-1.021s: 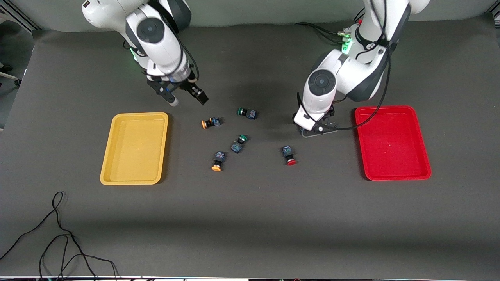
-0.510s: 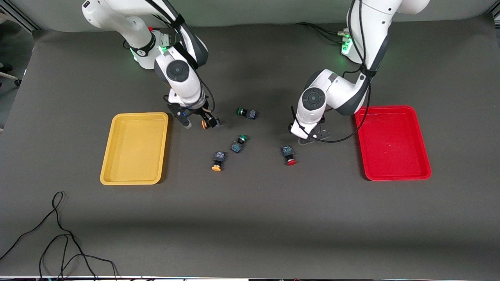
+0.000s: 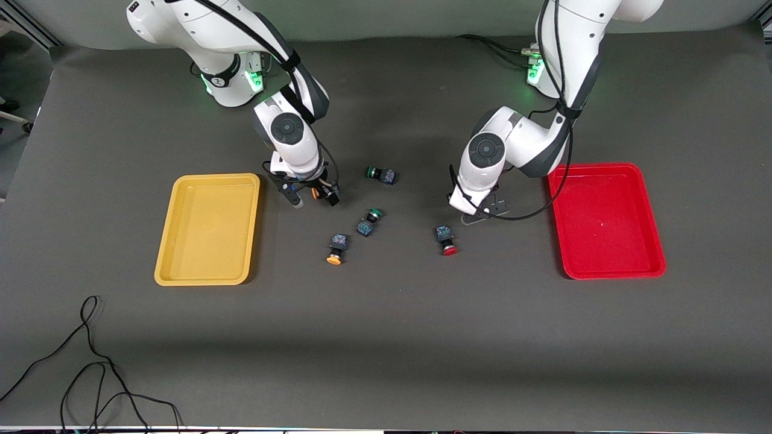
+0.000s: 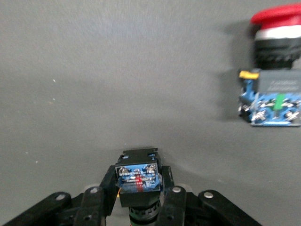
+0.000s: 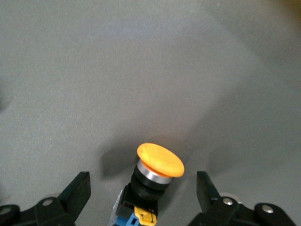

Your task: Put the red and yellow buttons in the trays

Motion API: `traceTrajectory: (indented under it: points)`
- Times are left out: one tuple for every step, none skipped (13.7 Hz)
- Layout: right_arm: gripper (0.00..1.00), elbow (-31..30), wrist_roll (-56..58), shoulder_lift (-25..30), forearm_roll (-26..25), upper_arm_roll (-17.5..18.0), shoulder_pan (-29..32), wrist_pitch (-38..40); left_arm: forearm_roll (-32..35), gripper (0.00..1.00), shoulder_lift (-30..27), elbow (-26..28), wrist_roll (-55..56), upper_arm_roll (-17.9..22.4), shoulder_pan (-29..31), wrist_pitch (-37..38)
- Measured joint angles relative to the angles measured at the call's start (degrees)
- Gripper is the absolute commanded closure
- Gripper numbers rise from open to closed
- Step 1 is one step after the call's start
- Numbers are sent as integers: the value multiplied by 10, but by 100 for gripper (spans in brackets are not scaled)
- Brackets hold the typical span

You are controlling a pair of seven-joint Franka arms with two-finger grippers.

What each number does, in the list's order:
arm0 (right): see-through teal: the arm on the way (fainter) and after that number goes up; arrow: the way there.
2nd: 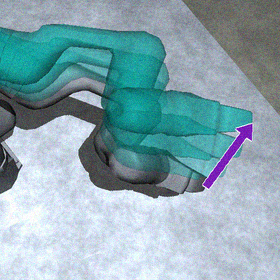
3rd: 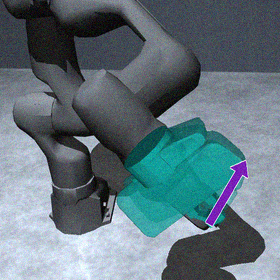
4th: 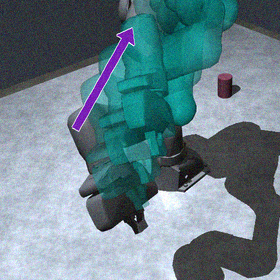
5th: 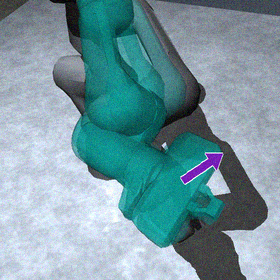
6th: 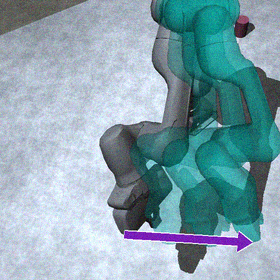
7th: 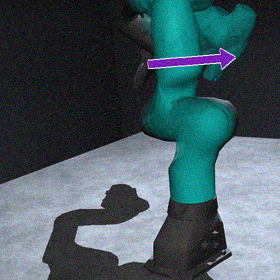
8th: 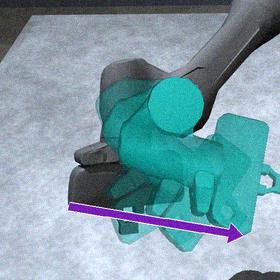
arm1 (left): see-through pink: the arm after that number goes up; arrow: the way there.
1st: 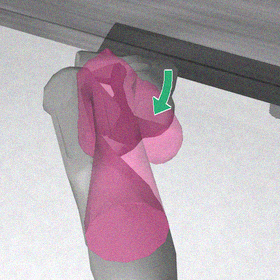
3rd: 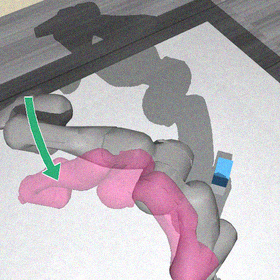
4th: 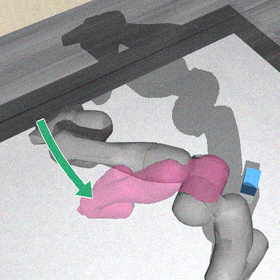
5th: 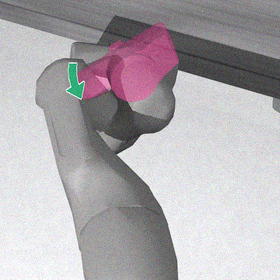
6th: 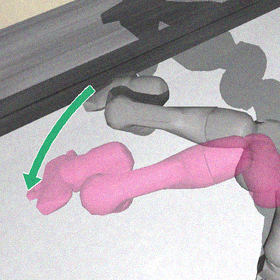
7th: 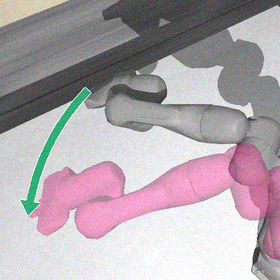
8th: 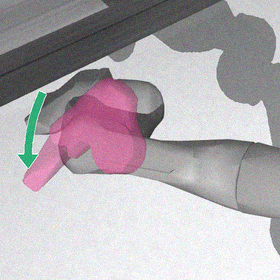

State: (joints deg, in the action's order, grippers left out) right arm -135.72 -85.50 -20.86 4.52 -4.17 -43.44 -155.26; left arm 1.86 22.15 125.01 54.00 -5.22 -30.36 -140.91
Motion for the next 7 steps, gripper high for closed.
traceTrajectory:
  points:
    - [67, 1, 0, -2, 0, 0, -2, -1, 1, 100, -17, -12, -9, 4, 6, 44]
    - [78, 1, 0, -4, 0, 0, -3, -2, 1, 100, -42, -31, -35, 7, 20, 106]
    - [84, 2, 0, -4, 0, 0, -3, -3, 2, 100, -72, -51, -74, 9, 42, 165]
    - [86, 2, 0, -4, 0, 0, -4, -3, 3, 100, -105, -64, -124, 11, 74, 211]
    - [86, 3, 0, -4, 0, 0, -4, -3, 3, 100, -137, -68, -184, 13, 110, 246]
    - [86, 4, 0, -3, 0, 0, -4, -3, 3, 100, -165, -68, -244, 15, 150, 274]
    - [86, 7, 0, -2, 0, 0, -4, 0, 3, 100, -185, -65, -302, 17, 193, 291]
